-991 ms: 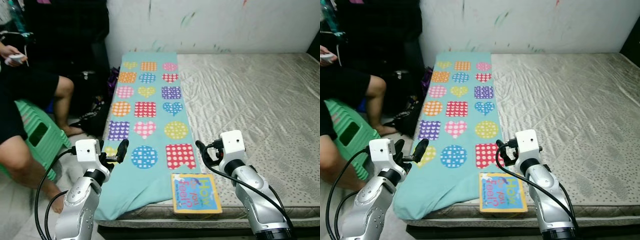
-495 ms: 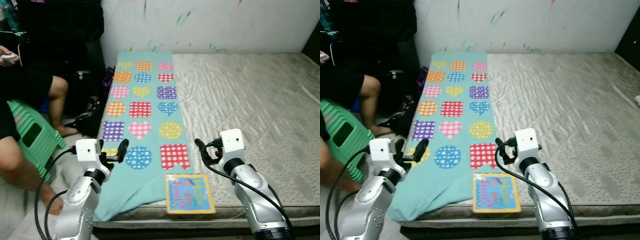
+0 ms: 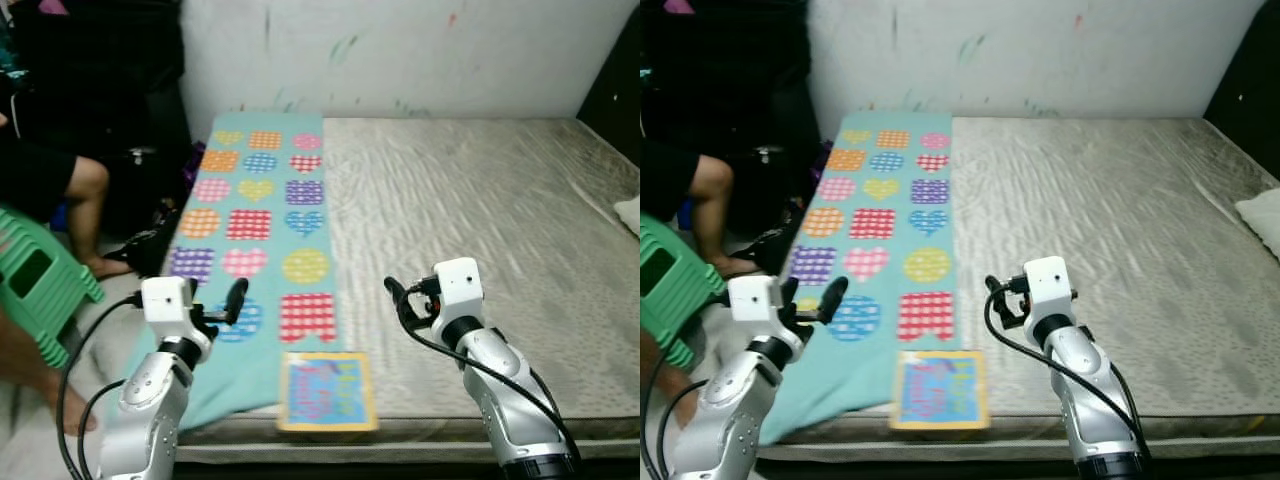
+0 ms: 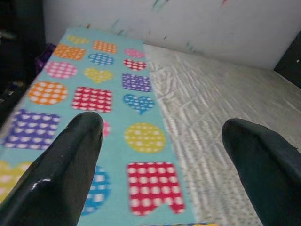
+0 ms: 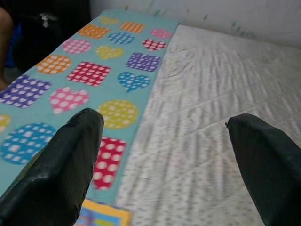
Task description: Clean up the room
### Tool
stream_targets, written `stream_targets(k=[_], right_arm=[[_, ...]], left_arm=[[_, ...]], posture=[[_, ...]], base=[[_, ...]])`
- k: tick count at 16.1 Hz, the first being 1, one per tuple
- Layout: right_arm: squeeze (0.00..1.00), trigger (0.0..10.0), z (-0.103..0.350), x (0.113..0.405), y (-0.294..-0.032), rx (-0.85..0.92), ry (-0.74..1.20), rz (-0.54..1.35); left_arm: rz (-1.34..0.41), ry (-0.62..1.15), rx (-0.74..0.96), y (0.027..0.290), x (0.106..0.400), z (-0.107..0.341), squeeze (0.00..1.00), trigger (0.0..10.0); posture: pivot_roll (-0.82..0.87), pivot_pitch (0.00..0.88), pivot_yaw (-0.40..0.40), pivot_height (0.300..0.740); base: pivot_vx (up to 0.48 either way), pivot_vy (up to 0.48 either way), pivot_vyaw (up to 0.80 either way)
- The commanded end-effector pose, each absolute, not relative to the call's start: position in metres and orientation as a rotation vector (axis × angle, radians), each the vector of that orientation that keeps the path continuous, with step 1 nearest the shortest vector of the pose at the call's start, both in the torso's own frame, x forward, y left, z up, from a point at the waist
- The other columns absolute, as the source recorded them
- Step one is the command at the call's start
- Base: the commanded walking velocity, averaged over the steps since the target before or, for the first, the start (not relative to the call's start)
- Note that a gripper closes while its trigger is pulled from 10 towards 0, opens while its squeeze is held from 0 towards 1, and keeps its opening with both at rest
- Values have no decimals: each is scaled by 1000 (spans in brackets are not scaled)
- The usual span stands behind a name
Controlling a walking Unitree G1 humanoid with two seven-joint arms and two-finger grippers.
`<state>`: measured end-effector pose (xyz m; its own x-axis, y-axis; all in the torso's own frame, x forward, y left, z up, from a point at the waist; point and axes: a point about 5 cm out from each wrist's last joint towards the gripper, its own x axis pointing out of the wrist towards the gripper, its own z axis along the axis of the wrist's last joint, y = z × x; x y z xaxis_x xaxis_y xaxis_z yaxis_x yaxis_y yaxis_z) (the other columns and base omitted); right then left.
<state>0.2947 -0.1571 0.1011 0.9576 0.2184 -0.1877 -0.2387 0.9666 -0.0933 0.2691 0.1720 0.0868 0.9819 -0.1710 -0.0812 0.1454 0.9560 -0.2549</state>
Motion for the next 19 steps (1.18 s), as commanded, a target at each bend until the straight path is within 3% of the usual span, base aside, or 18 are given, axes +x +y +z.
stream_targets(k=[1, 8, 14, 19], right_arm=[[0, 10000, 101, 294, -164, -127, 182, 215], [0, 10000, 100, 293, -165, -124, 187, 204], [0, 10000, 99, 293, -166, -122, 189, 207], [0, 10000, 99, 294, -164, -121, 189, 215]], left_arm=[[-175, 107, -262, 165, 270, 87, 0, 10000], [-177, 107, -263, 165, 270, 87, 0, 10000], [-208, 90, -269, 162, 268, 89, 0, 10000], [-207, 91, -267, 162, 268, 88, 0, 10000]], posture=[[-177, 0, 17, 740], [-179, 0, 19, 740], [-176, 0, 18, 740], [-172, 0, 15, 740]], base=[[0, 0, 0], [0, 0, 0], [0, 0, -603], [0, 0, 0]])
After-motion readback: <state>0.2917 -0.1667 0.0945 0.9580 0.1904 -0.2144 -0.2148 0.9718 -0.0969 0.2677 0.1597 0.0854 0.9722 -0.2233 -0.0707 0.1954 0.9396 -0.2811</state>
